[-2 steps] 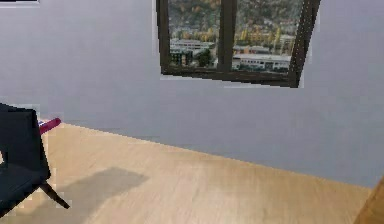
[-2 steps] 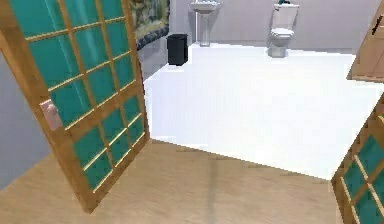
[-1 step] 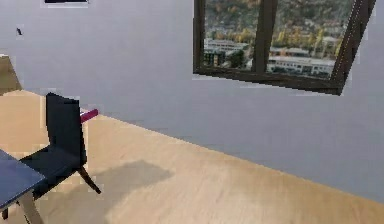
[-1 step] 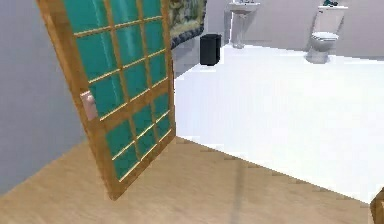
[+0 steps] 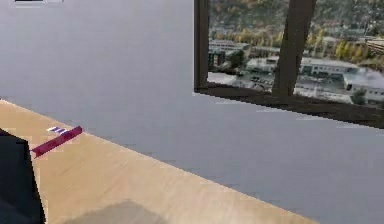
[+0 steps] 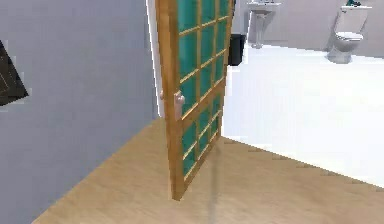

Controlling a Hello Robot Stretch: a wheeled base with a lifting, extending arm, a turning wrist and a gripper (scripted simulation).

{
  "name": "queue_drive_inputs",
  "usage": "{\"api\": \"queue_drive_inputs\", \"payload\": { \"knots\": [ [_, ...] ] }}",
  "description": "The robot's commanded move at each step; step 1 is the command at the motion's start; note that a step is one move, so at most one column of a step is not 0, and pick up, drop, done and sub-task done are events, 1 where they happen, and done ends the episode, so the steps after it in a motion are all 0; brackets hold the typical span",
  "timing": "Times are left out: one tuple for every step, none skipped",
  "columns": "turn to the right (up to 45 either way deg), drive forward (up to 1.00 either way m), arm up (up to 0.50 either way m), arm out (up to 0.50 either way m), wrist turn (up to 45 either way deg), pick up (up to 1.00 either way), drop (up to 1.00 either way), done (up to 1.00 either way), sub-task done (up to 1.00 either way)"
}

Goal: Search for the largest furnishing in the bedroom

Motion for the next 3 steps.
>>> {"api": "queue_drive_inputs", "payload": {
  "knots": [
    [-45.0,0.00,0.00,0.00,0.0,0.00,0.00,0.00,0.00],
    [-45.0,0.00,0.00,0.00,0.0,0.00,0.00,0.00,0.00],
    [-45.0,0.00,0.00,0.00,0.0,0.00,0.00,0.00,0.00]
  ]
}}
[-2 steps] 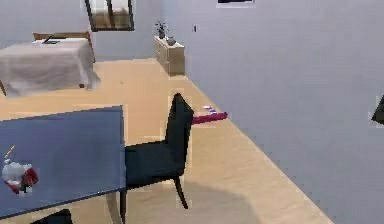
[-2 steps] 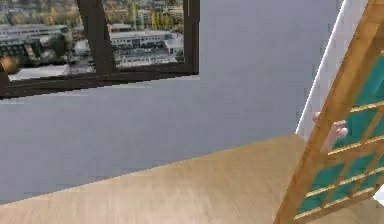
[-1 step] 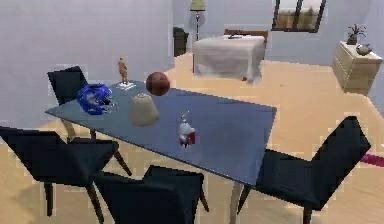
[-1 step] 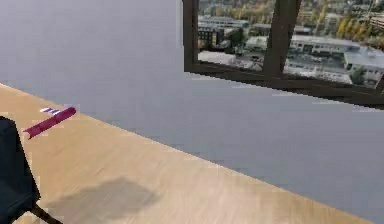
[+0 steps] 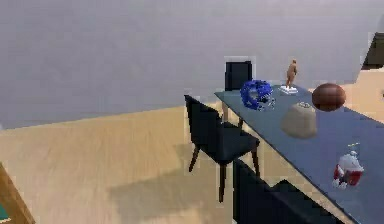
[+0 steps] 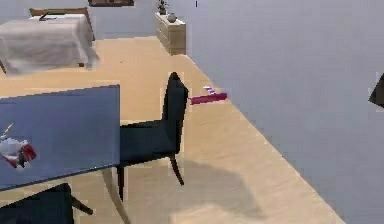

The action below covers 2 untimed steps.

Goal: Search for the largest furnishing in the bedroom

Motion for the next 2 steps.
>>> {"api": "queue_drive_inputs", "payload": {
  "knots": [
    [-42.0,0.00,0.00,0.00,0.0,0.00,0.00,0.00,0.00],
    [0.0,0.30,0.00,0.00,0.0,0.00,0.00,0.00,0.00]
  ]
}}
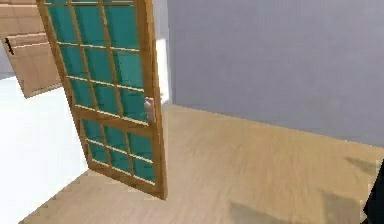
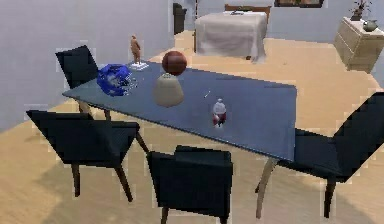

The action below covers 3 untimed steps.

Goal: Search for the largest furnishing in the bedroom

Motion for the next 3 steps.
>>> {"api": "queue_drive_inputs", "payload": {
  "knots": [
    [24.0,0.00,0.00,0.00,0.0,0.00,0.00,0.00,0.00],
    [0.0,1.00,0.00,0.00,0.0,0.00,0.00,0.00,0.00],
    [0.0,0.50,0.00,0.00,0.0,0.00,0.00,0.00,0.00]
  ]
}}
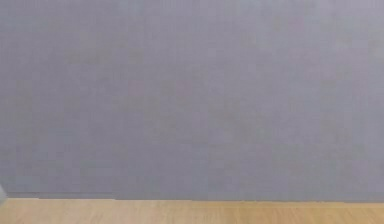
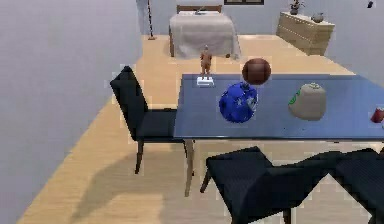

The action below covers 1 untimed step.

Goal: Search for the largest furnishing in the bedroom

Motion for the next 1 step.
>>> {"api": "queue_drive_inputs", "payload": {
  "knots": [
    [45.0,0.00,0.00,0.00,0.0,0.00,0.00,0.00,0.00]
  ]
}}
